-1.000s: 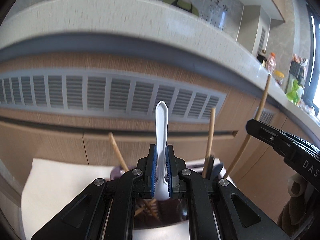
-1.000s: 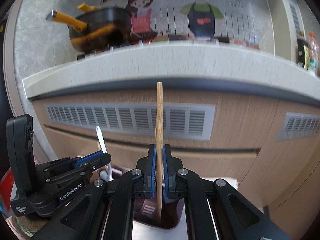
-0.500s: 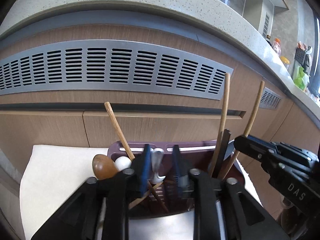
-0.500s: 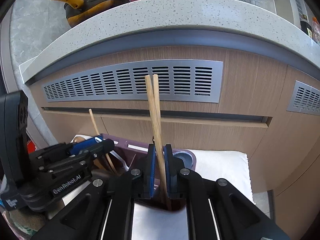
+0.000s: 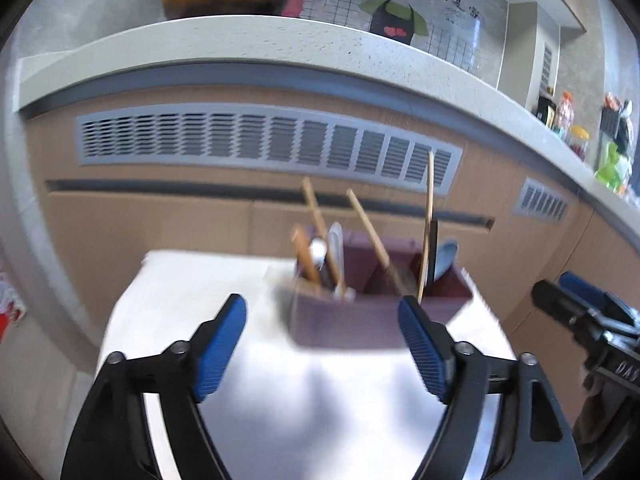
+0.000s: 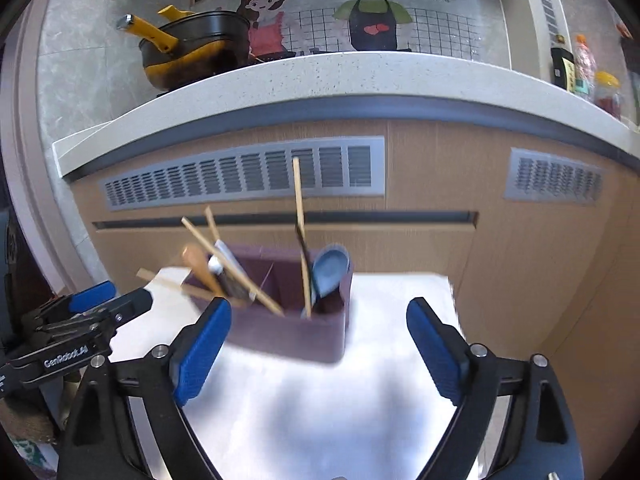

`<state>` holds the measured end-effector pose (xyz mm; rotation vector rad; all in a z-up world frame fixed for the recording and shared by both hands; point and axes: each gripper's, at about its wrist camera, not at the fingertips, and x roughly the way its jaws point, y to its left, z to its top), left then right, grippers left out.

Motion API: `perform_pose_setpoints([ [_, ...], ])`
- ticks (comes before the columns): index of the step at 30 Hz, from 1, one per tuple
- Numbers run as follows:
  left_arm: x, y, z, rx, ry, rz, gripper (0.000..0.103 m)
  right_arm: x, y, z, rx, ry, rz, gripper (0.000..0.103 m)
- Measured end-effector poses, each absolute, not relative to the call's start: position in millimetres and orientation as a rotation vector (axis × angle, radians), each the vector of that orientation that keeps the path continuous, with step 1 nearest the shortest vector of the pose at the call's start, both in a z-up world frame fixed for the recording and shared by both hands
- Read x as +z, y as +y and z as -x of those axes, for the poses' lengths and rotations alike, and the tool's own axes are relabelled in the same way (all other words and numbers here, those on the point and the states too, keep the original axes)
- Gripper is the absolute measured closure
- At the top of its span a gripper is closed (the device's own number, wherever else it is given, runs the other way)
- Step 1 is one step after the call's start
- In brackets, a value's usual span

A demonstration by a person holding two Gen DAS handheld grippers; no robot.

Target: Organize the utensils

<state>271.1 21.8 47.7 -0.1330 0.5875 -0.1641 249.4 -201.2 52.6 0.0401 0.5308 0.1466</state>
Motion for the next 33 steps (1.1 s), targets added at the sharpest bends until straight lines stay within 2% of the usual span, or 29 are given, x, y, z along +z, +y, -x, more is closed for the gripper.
perform_pose_setpoints([
  [6,35,22,-193,-0.105,0.583,0.080,0.004,32,-204,-191,0.153,0.563,-0.074,0.014],
  [8,32,21,-173,-0.085,0.570,0.060,0.001,25,-204,-169,0.142,0.557,-0.072,0.012],
  [12,29,10,-133,-0.065,0.523,0.019,0.000,13,-203,-132,0.095,0.526,-0.048,0.004],
  [16,24,3,-111,-0.046,0.509,0.012,0.000,8,-204,-109,0.079,0.514,-0.047,0.002],
  [33,19,-5,-87,-0.057,0.552,-0.010,0.000,1,-210,-92,0.038,0.517,-0.029,0.002],
])
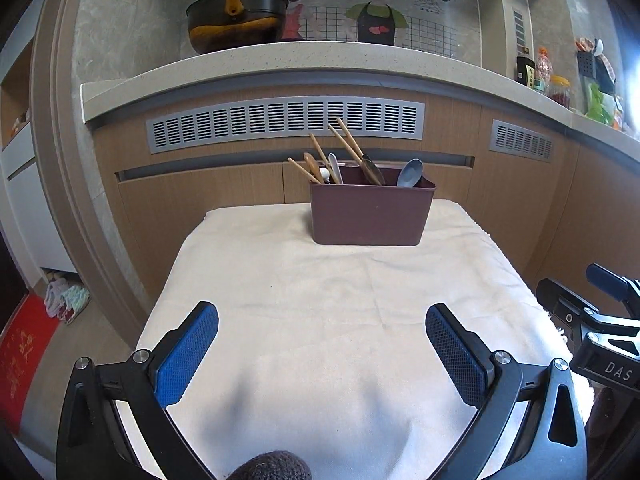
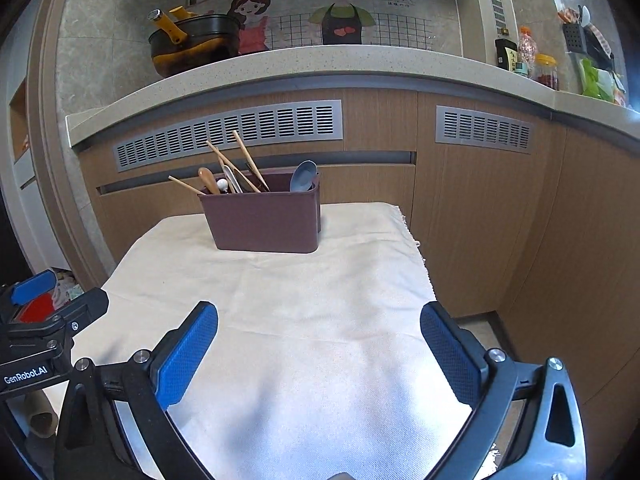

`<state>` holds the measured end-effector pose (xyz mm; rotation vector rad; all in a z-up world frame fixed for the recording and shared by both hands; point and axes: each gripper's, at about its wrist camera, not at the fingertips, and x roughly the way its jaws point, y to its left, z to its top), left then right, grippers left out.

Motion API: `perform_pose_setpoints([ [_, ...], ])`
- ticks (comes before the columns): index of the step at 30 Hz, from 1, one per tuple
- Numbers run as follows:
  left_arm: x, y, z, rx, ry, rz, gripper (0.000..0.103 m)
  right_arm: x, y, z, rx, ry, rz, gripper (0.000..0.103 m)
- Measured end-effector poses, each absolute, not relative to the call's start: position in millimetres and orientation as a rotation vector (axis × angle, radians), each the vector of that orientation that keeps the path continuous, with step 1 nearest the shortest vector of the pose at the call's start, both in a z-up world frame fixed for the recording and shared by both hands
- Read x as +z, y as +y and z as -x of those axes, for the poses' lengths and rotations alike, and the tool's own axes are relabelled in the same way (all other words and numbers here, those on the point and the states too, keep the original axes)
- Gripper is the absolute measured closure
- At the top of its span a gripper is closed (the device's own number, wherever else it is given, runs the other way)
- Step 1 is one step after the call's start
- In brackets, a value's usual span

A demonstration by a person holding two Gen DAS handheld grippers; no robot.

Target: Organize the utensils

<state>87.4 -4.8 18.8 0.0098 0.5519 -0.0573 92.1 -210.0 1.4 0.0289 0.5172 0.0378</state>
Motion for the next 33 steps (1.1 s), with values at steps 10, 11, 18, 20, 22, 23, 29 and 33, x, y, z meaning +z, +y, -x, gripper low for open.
perform_pose_setpoints([
  [10,18.5,-4.4,-87.3,-0.061,0.559,-0.006,0.000,1.6,-207.3,-91.1,0.040,0.515,-0.014,0.002],
  [11,18.5,-3.8,-88.0,-0.062,0.559,-0.007,0.000,1.7,-207.5,-90.9,0.040,0.514,-0.013,0.002],
  [18,17.5,-4.9,-87.3,-0.070,0.565,-0.013,0.000,1.2,-207.8,-91.1,0.041,0.515,-0.013,0.002],
  [20,17.4,-4.5,-87.6,-0.071,0.565,-0.014,0.000,1.3,-207.9,-91.0,0.043,0.514,-0.011,0.002],
  [22,17.3,-4.6,-87.5,-0.071,0.565,-0.014,0.000,1.3,-208.0,-90.8,0.044,0.513,-0.011,0.002],
  [23,17.2,-4.6,-87.3,-0.071,0.566,-0.013,0.000,1.3,-207.9,-90.8,0.044,0.514,-0.011,0.002],
  [29,17.3,-4.2,-87.5,-0.072,0.567,-0.014,0.000,1.2,-208.3,-90.6,0.045,0.515,-0.011,0.002],
  [33,17.4,-4.4,-87.3,-0.070,0.565,-0.015,0.000,0.8,-208.1,-90.5,0.046,0.514,-0.010,0.002],
])
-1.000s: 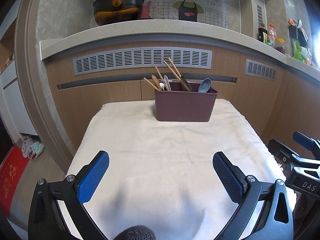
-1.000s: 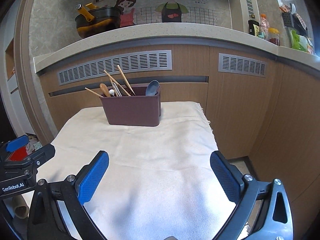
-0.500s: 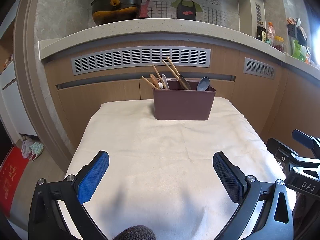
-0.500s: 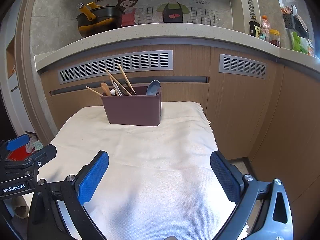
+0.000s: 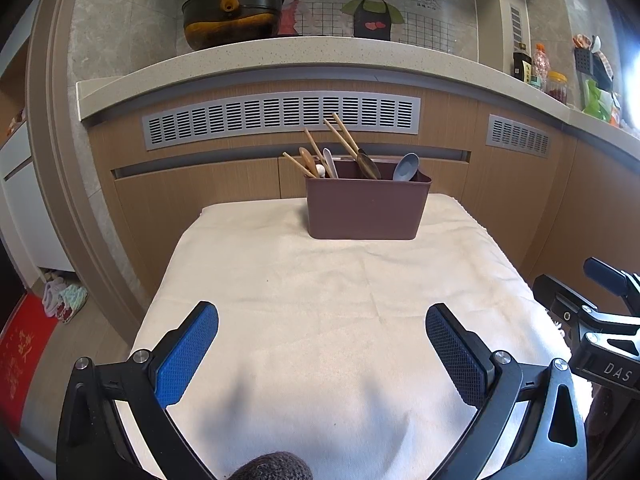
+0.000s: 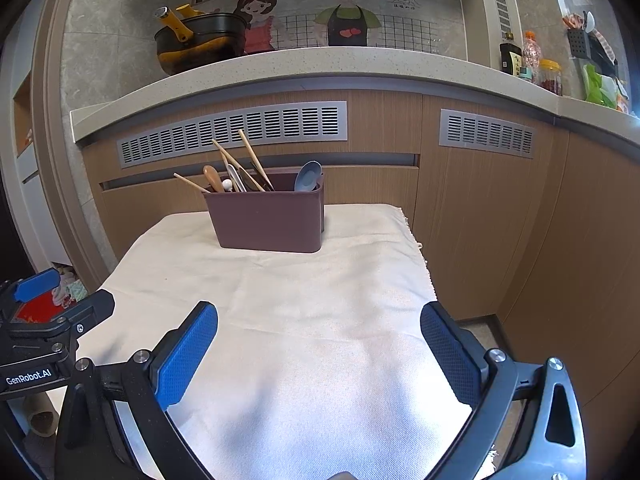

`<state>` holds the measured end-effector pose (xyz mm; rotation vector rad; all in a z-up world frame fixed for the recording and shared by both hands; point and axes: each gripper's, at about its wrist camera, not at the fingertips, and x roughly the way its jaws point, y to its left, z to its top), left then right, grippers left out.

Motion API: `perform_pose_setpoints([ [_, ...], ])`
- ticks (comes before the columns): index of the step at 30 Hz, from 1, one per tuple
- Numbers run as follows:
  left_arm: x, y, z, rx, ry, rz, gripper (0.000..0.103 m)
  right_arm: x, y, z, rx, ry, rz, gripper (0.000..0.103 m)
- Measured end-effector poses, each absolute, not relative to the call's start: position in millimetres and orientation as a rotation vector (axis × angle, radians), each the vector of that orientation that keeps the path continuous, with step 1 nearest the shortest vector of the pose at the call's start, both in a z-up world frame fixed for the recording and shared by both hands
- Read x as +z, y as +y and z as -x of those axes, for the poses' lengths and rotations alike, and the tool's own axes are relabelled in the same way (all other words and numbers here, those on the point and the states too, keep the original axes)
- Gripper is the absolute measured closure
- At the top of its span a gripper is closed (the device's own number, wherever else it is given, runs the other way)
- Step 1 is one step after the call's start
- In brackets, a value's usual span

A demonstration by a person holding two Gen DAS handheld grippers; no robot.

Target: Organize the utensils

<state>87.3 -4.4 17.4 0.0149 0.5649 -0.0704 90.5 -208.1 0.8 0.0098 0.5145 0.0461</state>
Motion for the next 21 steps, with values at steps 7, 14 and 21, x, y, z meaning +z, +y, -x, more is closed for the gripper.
perform_pose_setpoints([
  [7,17.2,-5.1,-86.6,-0.071,0.567,-0.017,0.000,0.7,-207.9,-91.3,0.048,0.519,-0.011,0.002],
  [14,16.8,-4.5,-86.2,-0.067,0.570,-0.015,0.000,0.7,-208.1,-91.3,0.051,0.517,-0.011,0.002],
  [21,17.3,-3.3,-85.8,-0.067,0.568,-0.014,0.000,0.6,-208.1,-91.1,0.053,0.516,-0.010,0.002],
])
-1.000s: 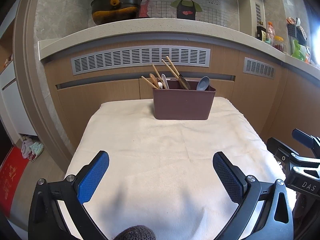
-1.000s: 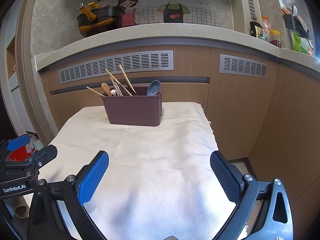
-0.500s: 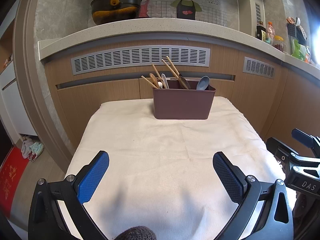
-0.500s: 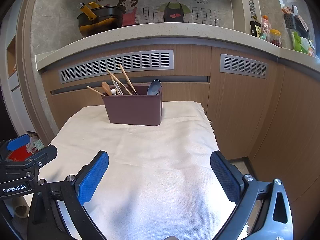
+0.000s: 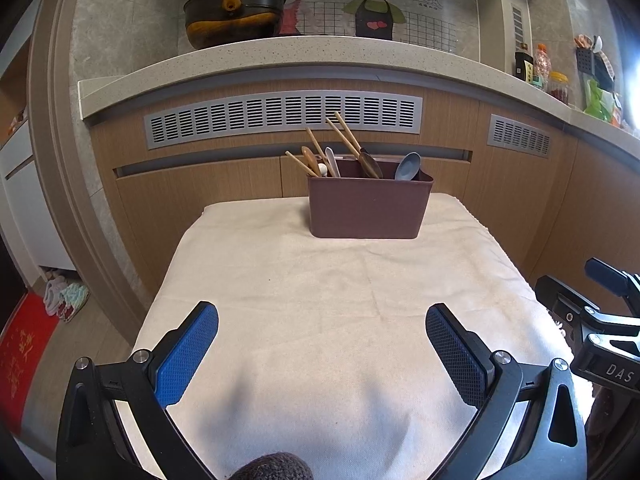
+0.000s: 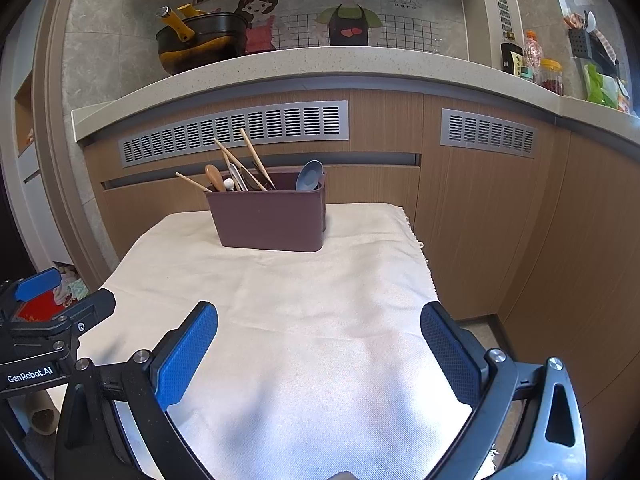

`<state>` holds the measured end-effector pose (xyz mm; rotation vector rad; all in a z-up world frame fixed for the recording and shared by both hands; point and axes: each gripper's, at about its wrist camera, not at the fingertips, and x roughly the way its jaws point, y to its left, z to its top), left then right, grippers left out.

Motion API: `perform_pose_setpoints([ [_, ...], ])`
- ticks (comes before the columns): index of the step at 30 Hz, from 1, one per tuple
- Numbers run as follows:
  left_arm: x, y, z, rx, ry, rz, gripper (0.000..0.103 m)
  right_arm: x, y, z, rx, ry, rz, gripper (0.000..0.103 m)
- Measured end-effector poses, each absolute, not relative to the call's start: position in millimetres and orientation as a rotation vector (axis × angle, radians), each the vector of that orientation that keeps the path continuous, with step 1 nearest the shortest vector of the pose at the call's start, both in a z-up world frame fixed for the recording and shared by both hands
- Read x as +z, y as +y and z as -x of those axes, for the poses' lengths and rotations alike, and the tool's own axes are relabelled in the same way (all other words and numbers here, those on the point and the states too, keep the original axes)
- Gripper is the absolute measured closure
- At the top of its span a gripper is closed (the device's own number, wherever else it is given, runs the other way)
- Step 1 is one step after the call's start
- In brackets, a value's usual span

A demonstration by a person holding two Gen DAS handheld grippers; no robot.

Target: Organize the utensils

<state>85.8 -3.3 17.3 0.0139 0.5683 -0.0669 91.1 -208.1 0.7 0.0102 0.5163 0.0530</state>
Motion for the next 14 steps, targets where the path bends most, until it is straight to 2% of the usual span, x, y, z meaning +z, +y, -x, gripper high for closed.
perform_pose_setpoints([
  [14,14.0,2.9,-90.5,-0.083,0.591,0.014,0.000,1.0,-209.6,-90.7,0.052,0.521,-0.010,0.002],
])
